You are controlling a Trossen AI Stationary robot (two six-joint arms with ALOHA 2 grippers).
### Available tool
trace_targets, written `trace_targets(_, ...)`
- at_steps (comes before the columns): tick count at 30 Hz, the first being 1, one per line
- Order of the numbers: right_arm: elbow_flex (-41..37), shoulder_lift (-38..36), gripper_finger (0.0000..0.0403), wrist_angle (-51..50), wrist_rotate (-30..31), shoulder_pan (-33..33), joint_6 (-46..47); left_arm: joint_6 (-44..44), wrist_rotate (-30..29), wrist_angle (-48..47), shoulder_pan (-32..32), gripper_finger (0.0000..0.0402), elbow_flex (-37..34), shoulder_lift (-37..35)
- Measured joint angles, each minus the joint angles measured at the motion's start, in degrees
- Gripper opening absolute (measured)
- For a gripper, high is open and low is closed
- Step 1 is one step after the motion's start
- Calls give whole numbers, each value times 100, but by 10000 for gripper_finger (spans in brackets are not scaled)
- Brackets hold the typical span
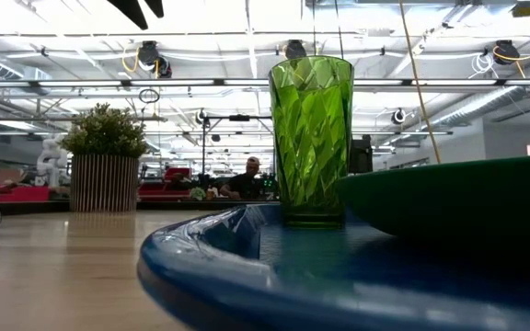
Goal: Pick and place plate/cup/fork/spoon on tray
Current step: Put the blue fork on the blue tray to the right of the green plate
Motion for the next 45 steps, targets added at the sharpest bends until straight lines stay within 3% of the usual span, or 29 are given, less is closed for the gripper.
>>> trace_targets(9,0,-128,88,221,-438,544,-191,19,0,87,1,223,0,0)
trace_targets(23,0,-2,4,515,-581,1231,-172,164,-1,86,1,223,0,0)
trace_targets(42,-9,376,0,1031,-565,1259,-314,67,-79,84,0,223,0,59)
trace_targets(45,11,400,0,1535,-593,1246,-9,49,-79,89,2,223,0,101)
